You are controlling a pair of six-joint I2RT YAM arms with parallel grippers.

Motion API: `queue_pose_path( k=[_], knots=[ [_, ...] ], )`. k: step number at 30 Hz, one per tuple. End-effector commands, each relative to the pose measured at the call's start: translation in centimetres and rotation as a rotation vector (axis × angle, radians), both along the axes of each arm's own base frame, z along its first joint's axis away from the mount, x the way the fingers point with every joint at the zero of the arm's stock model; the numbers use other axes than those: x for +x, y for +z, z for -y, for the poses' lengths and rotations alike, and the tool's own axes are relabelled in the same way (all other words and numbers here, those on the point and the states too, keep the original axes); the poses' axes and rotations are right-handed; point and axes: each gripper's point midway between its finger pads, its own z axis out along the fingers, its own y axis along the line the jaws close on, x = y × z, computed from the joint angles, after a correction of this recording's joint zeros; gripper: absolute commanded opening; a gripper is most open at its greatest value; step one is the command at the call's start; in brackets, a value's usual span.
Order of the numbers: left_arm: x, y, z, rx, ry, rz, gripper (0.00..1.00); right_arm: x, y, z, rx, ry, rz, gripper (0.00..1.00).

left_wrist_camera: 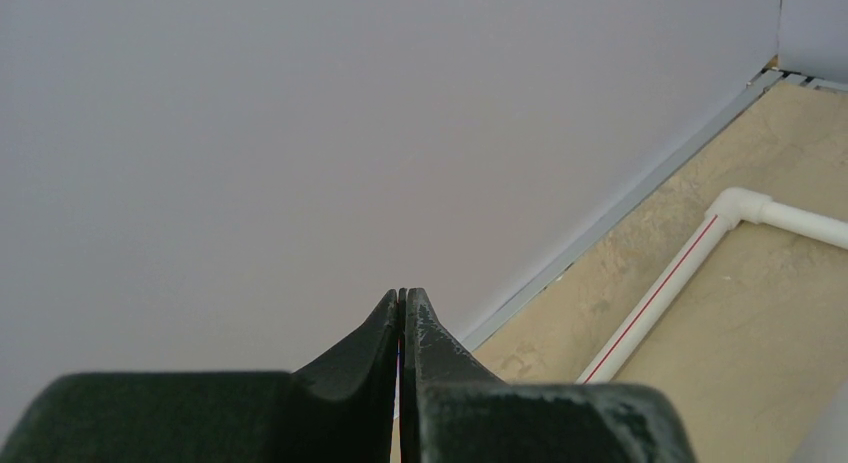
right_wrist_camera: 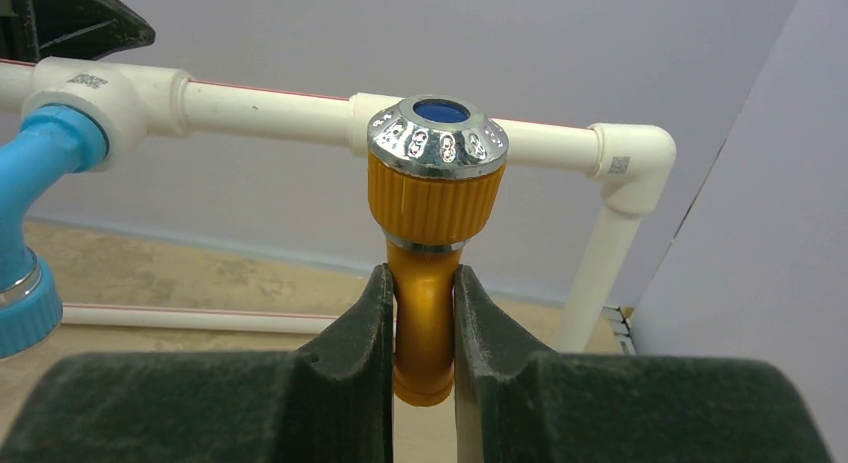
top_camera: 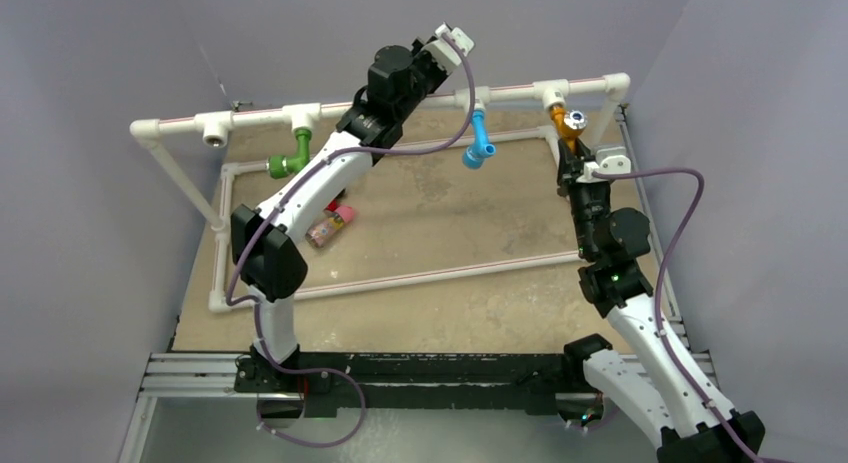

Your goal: Install the water faucets

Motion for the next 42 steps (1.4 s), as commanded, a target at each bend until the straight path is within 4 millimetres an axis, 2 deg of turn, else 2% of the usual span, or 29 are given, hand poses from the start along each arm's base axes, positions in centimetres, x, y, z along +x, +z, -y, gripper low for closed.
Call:
queue_pose_path(
  k=[1,12,17,22,37,42],
  knots=[
    [-4.7,-4.8,2.5,0.113,-0.211,-0.147,0.0,0.8,2.0,0.4,0.063,-0.022,0.037,0.0],
    [-5.2,-5.0,2.9,0.116,-0.246,-0.15,0.0,0.6,2.6,-1.6,0.31,0.106,-0.011,0.0],
    [-5.4,-5.0,3.0,0.117,-0.259,-0.15,0.0,0.3,3.6,-2.5,0.475,0.18,-0.038,0.0],
    [-5.6,-4.9,3.0,0.118,-0.265,-0.145,0.0,0.6,4.1,-3.9,0.734,0.267,-0.101,0.0],
    [-6.0,-4.8,3.0,0.124,-0.281,-0.137,0.0,-1.2,7.7,-4.8,1.533,0.554,-0.135,0.0],
    [-6.0,-4.8,3.1,0.122,-0.286,-0.139,0.0,-1.3,7.5,-4.8,1.737,0.617,-0.174,0.0]
  ],
)
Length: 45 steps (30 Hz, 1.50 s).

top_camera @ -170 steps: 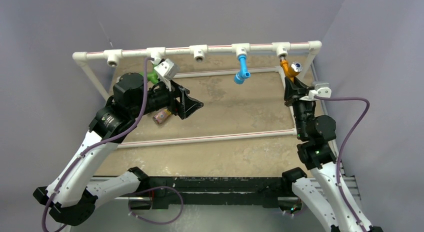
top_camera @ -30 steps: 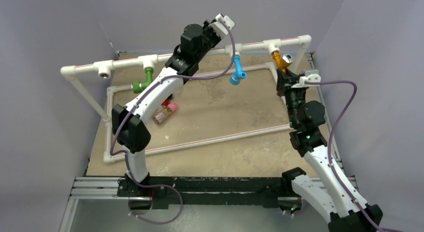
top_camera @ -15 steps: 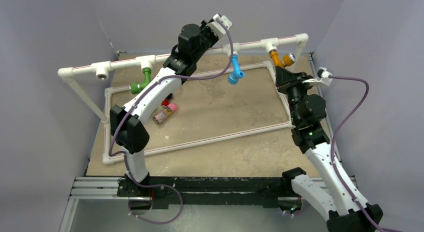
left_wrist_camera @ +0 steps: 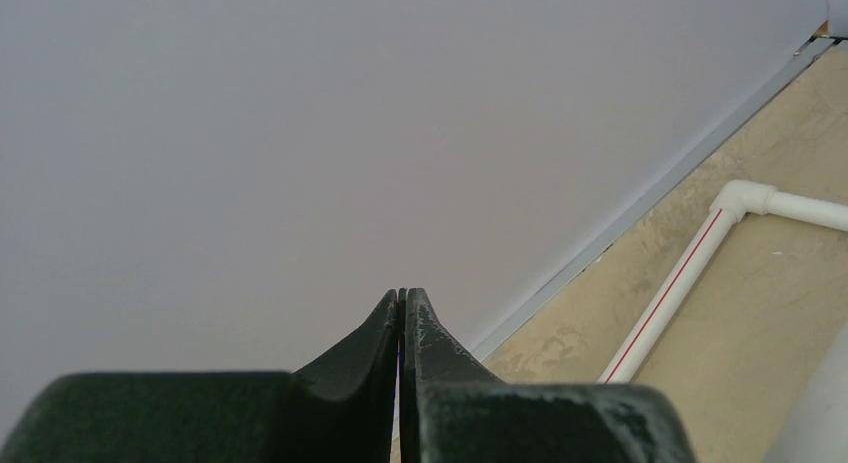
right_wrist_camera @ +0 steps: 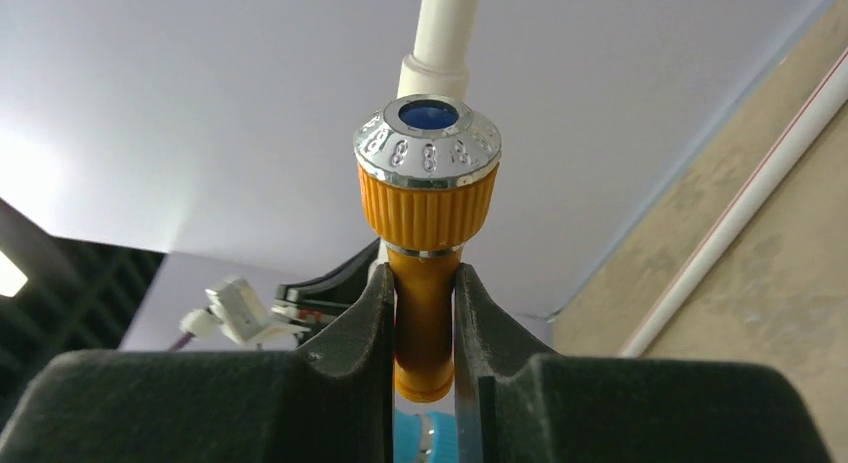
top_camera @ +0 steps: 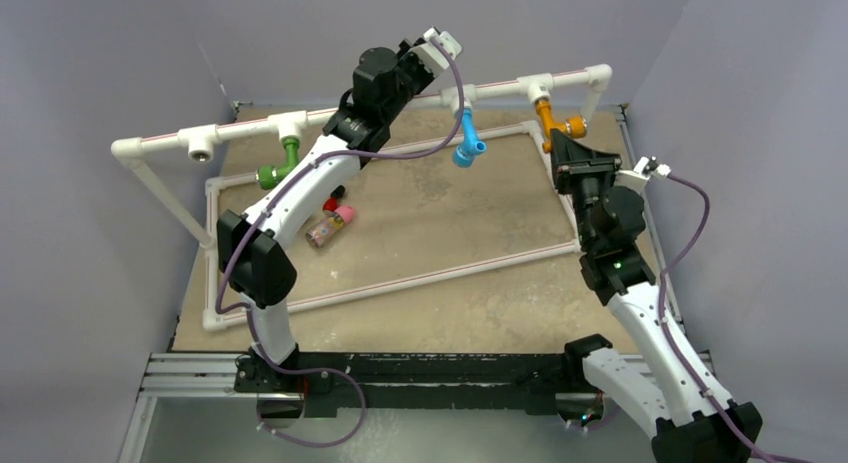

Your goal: Install the water faucets

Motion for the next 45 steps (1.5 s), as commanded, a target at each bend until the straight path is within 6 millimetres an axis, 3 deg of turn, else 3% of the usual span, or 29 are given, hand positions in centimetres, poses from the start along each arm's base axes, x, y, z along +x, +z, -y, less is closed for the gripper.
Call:
queue_pose_path(
  k=[1,7,17,28,36,45],
  knots=[
    [-5.3,-5.1,5.6,0.063,-0.283,-0.188,0.0,-2.0,6.7,-1.6,0.384,0.18,0.185,0.0],
    [-5.4,-5.2,5.5,0.066,-0.284,-0.191,0.0,-2.2,7.0,-1.0,0.42,0.165,0.186,0.0],
    [-5.4,-5.3,5.4,0.071,-0.284,-0.186,0.0,-1.6,6.2,1.0,0.314,0.025,0.148,0.0],
    [-5.4,-5.5,5.6,0.073,-0.29,-0.191,0.0,-0.4,5.5,3.6,-0.117,-0.189,0.091,0.0],
    [-5.4,-5.8,5.9,0.075,-0.299,-0.201,0.0,-0.7,6.0,5.5,-0.375,-0.313,0.096,0.0],
    [-5.3,-6.0,5.9,0.078,-0.296,-0.204,0.0,0.1,5.4,4.7,-0.45,-0.282,0.101,0.0]
  ],
)
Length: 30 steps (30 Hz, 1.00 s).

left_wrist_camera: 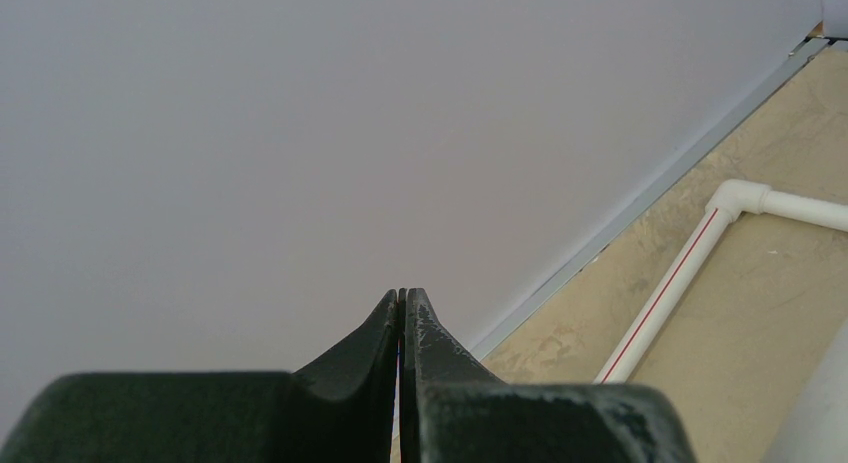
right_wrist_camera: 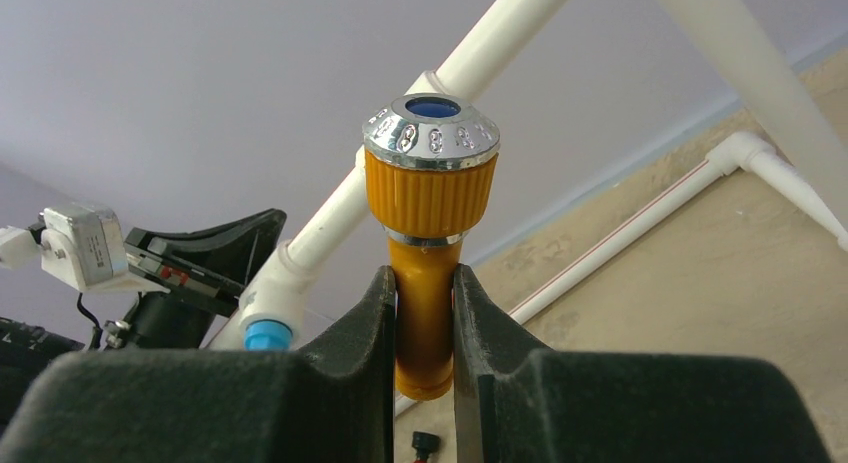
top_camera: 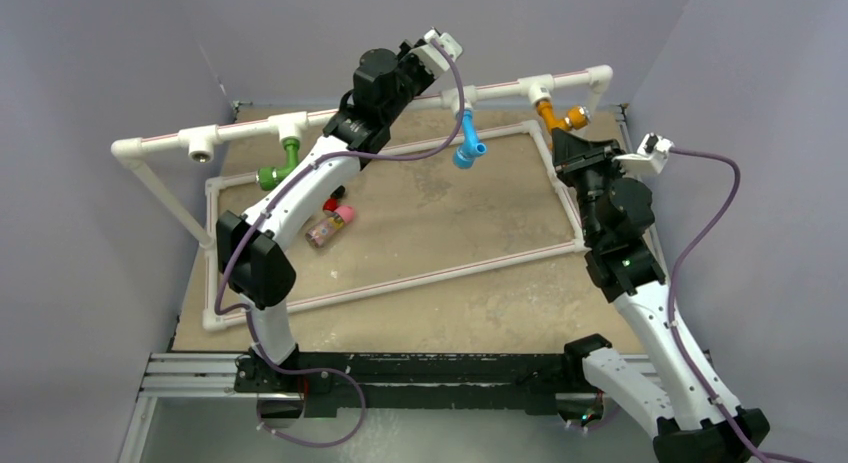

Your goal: Install the water faucets

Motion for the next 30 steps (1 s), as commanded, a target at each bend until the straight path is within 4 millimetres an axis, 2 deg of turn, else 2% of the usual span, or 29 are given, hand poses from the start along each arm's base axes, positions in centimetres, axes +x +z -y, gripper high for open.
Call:
queue_pose_path(
  k=[1,13,20,24,30],
  knots=[
    [-5.1,-6.0,5.9,0.078,-0.292,-0.205,0.0,0.4,4.5,2.8,0.006,-0.141,0.136,0.0],
    [-5.2,-6.4,6.0,0.081,-0.299,-0.213,0.0,1.2,3.4,2.0,0.07,-0.107,0.117,0.0],
    [-5.3,-6.3,6.0,0.08,-0.302,-0.211,0.0,1.5,1.3,0.4,0.326,-0.014,0.069,0.0],
    [-5.4,-6.3,5.9,0.08,-0.302,-0.209,0.0,1.9,0.8,-0.4,0.475,0.036,0.03,0.0],
    [-5.6,-6.3,5.8,0.079,-0.302,-0.209,0.0,2.4,-0.2,-0.5,0.63,0.075,-0.009,0.0]
  ],
)
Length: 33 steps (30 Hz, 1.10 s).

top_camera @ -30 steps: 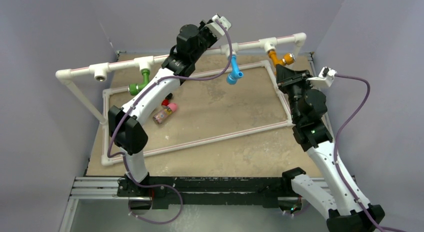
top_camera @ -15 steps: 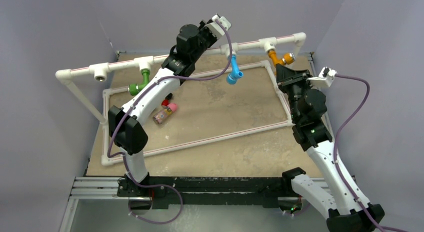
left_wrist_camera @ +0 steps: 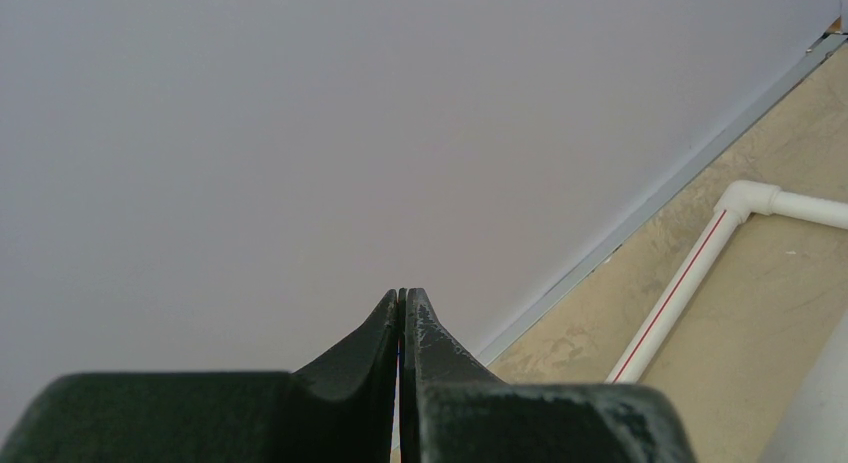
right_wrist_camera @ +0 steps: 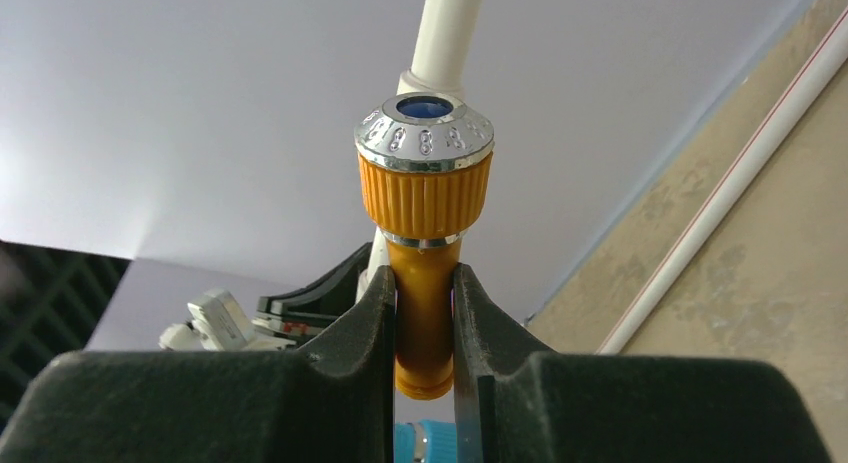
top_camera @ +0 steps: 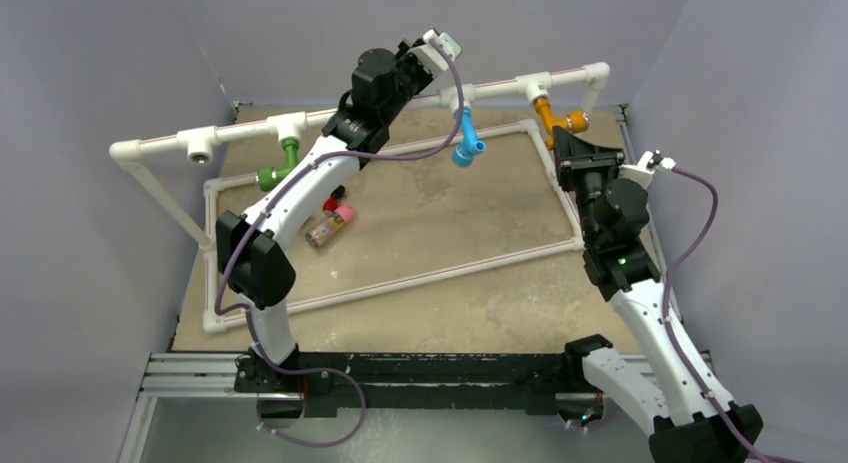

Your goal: Install the water faucets

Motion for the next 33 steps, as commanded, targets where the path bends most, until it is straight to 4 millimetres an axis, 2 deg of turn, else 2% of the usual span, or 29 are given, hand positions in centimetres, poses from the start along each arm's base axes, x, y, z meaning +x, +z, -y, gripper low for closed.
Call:
queue_pose_path(
  k=[1,11,18,30,31,33],
  knots=[
    [-5.8,-6.3,6.0,0.071,-0.307,-0.221,0.0,1.5,0.5,0.1,0.218,0.025,0.026,0.0],
    [-5.8,-6.5,6.2,0.07,-0.313,-0.229,0.0,1.9,-1.4,0.0,0.429,0.117,-0.028,0.0],
    [-6.0,-6.6,6.5,0.074,-0.32,-0.231,0.0,1.9,-1.1,-0.5,0.522,0.164,-0.017,0.0],
    [-6.1,-6.5,6.6,0.077,-0.318,-0.23,0.0,1.6,-0.9,-0.1,0.473,0.139,-0.007,0.0],
    [-6.2,-6.5,6.5,0.079,-0.318,-0.23,0.0,1.6,-0.9,-0.1,0.467,0.135,-0.008,0.07],
    [-6.2,-6.6,6.5,0.08,-0.317,-0.231,0.0,1.5,-0.9,0.0,0.453,0.128,-0.005,0.08]
  ],
)
